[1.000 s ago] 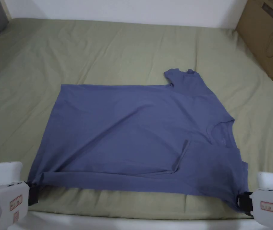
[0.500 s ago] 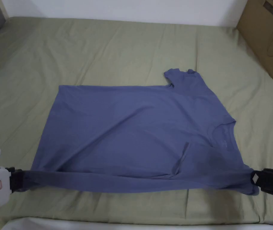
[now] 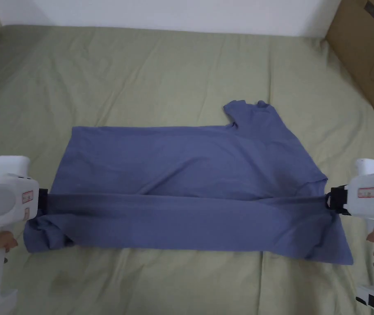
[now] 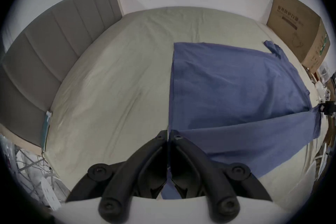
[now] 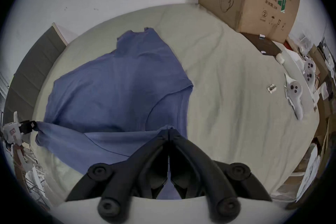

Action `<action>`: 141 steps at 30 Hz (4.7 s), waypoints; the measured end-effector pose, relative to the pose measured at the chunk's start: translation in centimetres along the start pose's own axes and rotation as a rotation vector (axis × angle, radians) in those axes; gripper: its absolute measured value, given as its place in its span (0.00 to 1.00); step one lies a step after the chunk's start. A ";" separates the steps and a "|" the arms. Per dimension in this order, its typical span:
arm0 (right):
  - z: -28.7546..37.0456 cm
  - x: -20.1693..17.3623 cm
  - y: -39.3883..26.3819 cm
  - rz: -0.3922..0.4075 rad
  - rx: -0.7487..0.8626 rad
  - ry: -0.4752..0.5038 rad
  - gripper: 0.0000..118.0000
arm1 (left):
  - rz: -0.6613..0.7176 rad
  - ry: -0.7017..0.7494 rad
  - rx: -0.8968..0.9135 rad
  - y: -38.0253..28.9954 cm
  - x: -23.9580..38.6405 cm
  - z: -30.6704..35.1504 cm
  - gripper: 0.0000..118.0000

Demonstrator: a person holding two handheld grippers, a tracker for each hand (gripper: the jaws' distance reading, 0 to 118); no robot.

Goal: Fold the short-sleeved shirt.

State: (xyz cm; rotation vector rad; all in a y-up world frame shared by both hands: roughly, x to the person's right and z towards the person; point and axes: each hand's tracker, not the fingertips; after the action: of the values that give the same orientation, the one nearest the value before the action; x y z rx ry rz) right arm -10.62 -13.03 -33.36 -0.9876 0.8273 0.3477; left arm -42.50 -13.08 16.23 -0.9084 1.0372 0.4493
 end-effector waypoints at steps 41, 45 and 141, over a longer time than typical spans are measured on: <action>5.4 -0.3 -11.8 -0.095 0.052 0.094 0.00 | 0.032 -0.086 0.005 -8.1 -1.4 0.3 0.02; 4.4 0.4 -10.8 -0.120 0.030 0.057 0.78 | 0.034 -0.097 0.005 -8.3 -1.9 1.2 0.02; -10.2 -2.6 12.6 0.119 -0.058 -0.003 0.02 | 0.049 -0.161 -0.033 9.0 0.5 -7.9 0.89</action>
State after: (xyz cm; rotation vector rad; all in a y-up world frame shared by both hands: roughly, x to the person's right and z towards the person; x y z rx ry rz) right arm -24.60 -14.75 -41.86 -0.9933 0.8793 0.4778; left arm -52.83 -14.48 10.28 -0.8631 0.9087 0.5724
